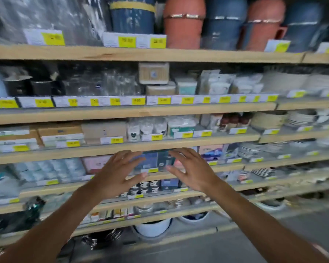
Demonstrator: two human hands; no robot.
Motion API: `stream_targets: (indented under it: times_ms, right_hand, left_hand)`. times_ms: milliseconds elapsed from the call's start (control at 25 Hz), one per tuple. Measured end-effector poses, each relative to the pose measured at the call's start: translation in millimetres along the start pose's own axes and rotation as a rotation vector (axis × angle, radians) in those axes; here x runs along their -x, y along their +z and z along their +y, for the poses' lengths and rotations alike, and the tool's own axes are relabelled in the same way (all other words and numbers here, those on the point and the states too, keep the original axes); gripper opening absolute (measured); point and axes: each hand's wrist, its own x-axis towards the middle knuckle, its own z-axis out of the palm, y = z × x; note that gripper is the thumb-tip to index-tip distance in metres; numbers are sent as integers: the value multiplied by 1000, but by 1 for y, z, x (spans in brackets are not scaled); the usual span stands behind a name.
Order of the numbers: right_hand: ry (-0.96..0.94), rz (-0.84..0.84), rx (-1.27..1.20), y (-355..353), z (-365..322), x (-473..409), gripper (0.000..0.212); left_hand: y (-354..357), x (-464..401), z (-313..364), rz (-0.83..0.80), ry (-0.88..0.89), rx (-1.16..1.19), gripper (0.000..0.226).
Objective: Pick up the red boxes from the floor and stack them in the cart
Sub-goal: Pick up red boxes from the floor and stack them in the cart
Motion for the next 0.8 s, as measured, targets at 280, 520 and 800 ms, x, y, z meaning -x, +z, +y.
stream_targets:
  times_ms: [280,520,800]
  right_hand:
    - [322,44,54,-48,168,115,84]
    - [635,126,103,-73,246,187,73]
    - [1054,164,159,-98,288,265,89]
  left_hand:
    - [77,-147,139,-112,310,117,93]
    - [135,-248,226,-198,564,169,89]
    - [205,-347,336,-361,909,352,104]
